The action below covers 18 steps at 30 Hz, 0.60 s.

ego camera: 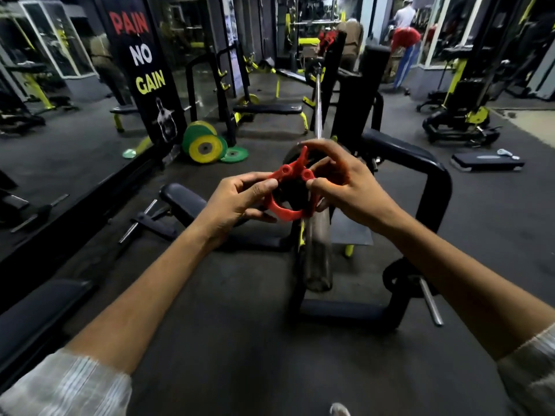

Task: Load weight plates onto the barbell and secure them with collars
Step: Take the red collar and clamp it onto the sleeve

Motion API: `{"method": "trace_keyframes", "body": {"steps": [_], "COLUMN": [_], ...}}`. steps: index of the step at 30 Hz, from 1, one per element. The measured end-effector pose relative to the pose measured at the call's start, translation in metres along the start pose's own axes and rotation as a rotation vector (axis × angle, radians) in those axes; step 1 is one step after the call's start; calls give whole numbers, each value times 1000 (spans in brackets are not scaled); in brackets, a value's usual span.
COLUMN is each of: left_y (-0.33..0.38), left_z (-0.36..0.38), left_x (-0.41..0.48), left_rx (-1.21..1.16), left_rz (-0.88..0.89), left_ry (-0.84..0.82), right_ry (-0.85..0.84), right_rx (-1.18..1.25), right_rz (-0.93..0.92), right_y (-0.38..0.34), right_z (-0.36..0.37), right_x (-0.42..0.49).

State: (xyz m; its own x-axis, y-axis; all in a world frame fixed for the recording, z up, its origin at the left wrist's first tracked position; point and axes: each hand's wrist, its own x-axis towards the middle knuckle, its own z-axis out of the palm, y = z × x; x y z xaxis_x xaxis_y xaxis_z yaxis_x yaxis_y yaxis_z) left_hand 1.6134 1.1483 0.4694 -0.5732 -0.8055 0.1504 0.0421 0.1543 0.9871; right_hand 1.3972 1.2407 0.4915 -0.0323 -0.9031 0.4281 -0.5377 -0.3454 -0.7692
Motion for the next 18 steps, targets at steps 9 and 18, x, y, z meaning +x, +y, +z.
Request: {"method": "trace_keyframes", "body": {"steps": [9, 18], "left_y": [-28, -73], "left_z": [-4, 23], "left_x": [-115, -138], "left_rx": [31, 108], "left_rz": [-42, 17], "left_ry": [-146, -212], "right_ry": [-23, -56], "right_rx": [-156, -338], "right_rz": [109, 101], "right_y": [-52, -31], "right_z": [42, 51], "right_x": [-119, -173]}}
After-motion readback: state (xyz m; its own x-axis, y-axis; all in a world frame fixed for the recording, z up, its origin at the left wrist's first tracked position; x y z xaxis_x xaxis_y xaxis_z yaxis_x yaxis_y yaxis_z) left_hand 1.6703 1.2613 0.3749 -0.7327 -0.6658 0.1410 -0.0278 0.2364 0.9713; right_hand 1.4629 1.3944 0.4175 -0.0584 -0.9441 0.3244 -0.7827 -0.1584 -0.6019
